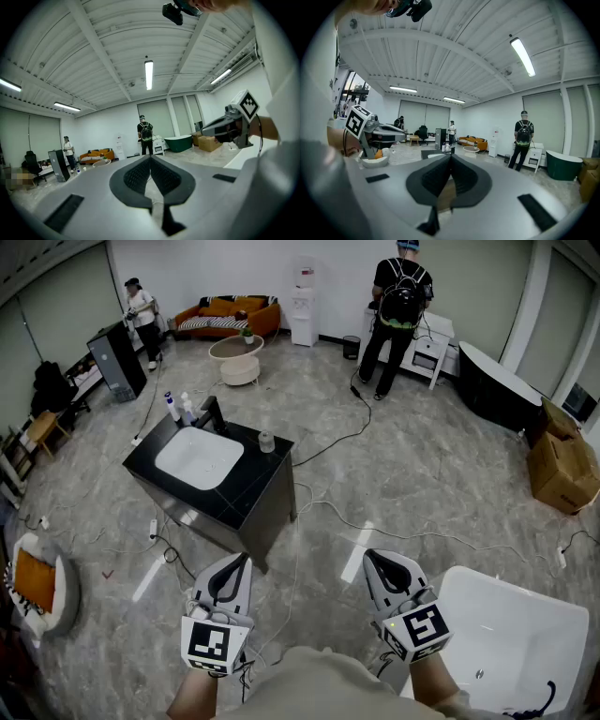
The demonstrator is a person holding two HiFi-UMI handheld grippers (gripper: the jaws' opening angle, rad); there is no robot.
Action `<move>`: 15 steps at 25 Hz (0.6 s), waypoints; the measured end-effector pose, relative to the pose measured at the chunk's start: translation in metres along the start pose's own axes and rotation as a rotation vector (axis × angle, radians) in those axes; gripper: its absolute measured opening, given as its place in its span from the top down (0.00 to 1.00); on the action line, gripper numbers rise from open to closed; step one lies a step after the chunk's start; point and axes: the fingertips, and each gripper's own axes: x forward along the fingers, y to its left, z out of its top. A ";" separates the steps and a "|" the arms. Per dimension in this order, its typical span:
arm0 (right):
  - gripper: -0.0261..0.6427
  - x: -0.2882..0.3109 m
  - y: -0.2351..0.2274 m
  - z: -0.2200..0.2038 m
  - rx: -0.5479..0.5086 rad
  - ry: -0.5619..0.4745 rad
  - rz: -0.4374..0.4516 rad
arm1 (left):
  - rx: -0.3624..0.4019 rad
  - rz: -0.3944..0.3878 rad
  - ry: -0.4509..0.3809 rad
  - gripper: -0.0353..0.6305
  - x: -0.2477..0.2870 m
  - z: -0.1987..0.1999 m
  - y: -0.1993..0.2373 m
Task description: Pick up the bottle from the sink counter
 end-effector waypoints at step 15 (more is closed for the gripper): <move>0.97 -0.013 -0.025 -0.014 0.037 -0.018 -0.003 | 0.035 0.004 0.006 0.94 0.015 0.006 -0.024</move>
